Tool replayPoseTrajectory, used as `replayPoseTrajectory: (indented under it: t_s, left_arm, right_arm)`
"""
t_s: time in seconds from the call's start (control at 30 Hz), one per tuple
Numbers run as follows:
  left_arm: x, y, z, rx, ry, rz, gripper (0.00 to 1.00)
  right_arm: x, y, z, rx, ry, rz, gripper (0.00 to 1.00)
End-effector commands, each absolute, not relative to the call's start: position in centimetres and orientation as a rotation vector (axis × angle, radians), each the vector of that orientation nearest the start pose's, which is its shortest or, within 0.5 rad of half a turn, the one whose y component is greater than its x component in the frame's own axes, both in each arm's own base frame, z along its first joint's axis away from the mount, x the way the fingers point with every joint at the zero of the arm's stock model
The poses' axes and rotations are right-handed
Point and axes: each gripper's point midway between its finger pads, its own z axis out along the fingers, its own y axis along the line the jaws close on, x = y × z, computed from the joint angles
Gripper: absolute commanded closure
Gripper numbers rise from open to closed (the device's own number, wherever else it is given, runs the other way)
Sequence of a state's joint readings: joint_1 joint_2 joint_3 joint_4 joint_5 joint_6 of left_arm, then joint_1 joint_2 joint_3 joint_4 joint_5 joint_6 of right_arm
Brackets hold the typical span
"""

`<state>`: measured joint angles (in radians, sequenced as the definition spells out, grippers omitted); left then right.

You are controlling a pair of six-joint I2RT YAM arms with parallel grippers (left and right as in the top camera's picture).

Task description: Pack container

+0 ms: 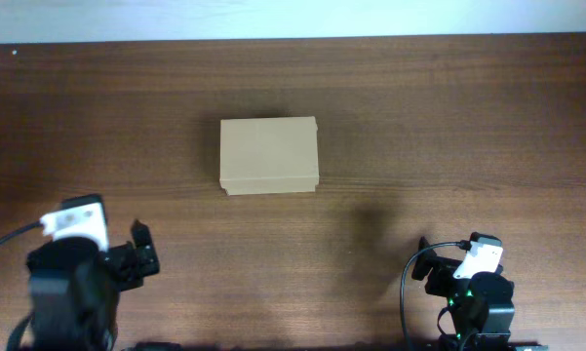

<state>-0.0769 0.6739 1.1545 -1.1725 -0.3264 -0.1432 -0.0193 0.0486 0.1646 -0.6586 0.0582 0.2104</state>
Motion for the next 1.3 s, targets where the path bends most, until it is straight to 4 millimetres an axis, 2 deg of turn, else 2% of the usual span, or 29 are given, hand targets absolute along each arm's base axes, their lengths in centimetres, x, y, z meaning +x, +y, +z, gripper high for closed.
replayPoseTrajectory:
  t_s: [0.0, 0.07, 0.17, 0.23, 0.33, 0.47, 0.83, 1.27]
  left_arm:
    - [18.9, 4.3, 33.0, -0.285, 1.974, 0.200, 0.00]
    - [19.3, 4.3, 34.7, -0.298, 1.847, 0.167, 0.00]
    - [19.8, 4.2, 36.2, -0.312, 1.682, 0.126, 0.00]
    - [20.3, 4.2, 36.6, -0.319, 1.583, 0.102, 0.00]
    - [20.9, 4.1, 35.9, -0.326, 1.489, 0.079, 0.00]
    - [21.8, 4.1, 33.0, -0.328, 1.450, 0.070, 0.00]
    - [23.9, 3.9, 24.4, -0.326, 1.487, 0.078, 0.00]
    - [24.4, 4.2, 18.5, -0.334, 1.530, 0.100, 0.00]
  right_arm:
    - [20.3, -1.4, 8.6, 0.289, 2.089, 0.060, 0.01]
    - [20.3, -1.4, 8.6, 0.289, 2.089, 0.060, 0.01]
    - [20.3, -1.4, 8.6, 0.289, 2.089, 0.060, 0.01]
    - [20.3, -1.4, 8.6, 0.289, 2.089, 0.060, 0.01]
    - [20.3, -1.4, 8.6, 0.289, 2.089, 0.060, 0.01]
    - [20.3, -1.4, 8.6, 0.289, 2.089, 0.060, 0.01]
    - [20.3, -1.4, 8.6, 0.289, 2.089, 0.060, 0.01]
    - [20.3, -1.4, 8.6, 0.289, 2.089, 0.060, 0.01]
